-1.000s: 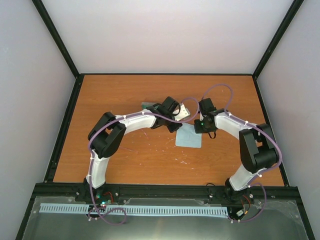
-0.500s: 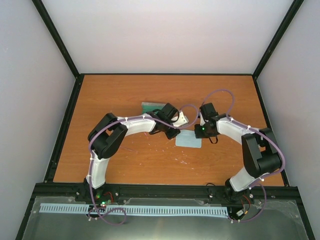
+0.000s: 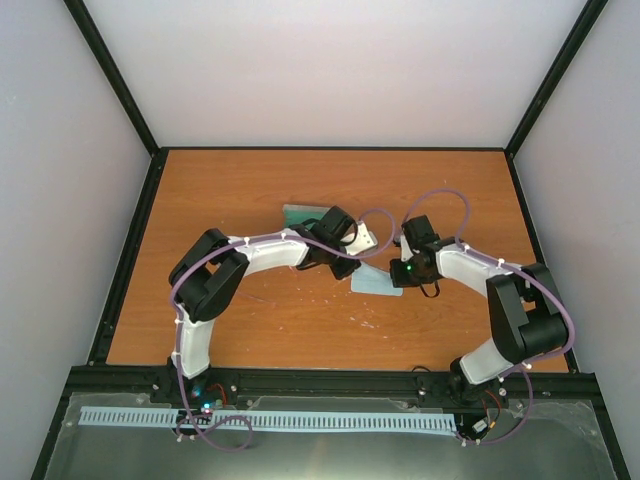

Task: Organize the sunglasses
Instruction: Fold the glasses cleaning cloth at the center of the board.

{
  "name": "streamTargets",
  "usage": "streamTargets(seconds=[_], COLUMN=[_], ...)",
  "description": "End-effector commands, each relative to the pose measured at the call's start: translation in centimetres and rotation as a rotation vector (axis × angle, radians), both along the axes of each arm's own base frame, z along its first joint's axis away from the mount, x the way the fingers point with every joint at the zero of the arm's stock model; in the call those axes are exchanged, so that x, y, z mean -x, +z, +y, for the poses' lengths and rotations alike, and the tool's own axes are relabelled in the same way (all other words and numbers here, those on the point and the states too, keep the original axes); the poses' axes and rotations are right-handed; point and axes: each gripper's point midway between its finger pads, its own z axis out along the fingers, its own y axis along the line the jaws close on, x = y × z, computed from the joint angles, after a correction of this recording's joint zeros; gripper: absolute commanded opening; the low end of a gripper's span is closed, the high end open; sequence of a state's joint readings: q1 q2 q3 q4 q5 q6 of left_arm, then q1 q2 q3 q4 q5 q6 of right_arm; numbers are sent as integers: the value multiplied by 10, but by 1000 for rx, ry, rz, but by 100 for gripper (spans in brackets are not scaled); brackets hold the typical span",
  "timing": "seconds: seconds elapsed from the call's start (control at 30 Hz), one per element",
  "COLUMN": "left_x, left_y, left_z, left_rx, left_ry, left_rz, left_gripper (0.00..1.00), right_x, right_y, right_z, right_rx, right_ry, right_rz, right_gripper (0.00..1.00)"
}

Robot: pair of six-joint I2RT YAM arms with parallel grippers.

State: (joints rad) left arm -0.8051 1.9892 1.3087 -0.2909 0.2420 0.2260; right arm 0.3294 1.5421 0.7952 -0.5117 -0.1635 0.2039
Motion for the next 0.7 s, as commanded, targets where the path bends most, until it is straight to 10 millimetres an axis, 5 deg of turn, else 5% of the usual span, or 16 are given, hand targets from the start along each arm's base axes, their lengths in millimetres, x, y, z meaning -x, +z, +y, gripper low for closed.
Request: streamTargets(seconds=[0.0, 0.23, 0.67], left_x=[10, 17, 32], left_y=[12, 3, -2], left_z=[-7, -5, -7], left_rx=[41, 38, 42], left_ry=[-17, -28, -49], left_rz=[6, 38, 64], left_gripper=[1, 2, 6], right_x=[2, 3, 6], right_y=[2, -2, 7], right_z=[0, 2, 8], right_rx=[-21, -29, -86], right_ry=[9, 17, 19], right_rz=[-14, -21, -55], right_gripper=[8, 19, 23])
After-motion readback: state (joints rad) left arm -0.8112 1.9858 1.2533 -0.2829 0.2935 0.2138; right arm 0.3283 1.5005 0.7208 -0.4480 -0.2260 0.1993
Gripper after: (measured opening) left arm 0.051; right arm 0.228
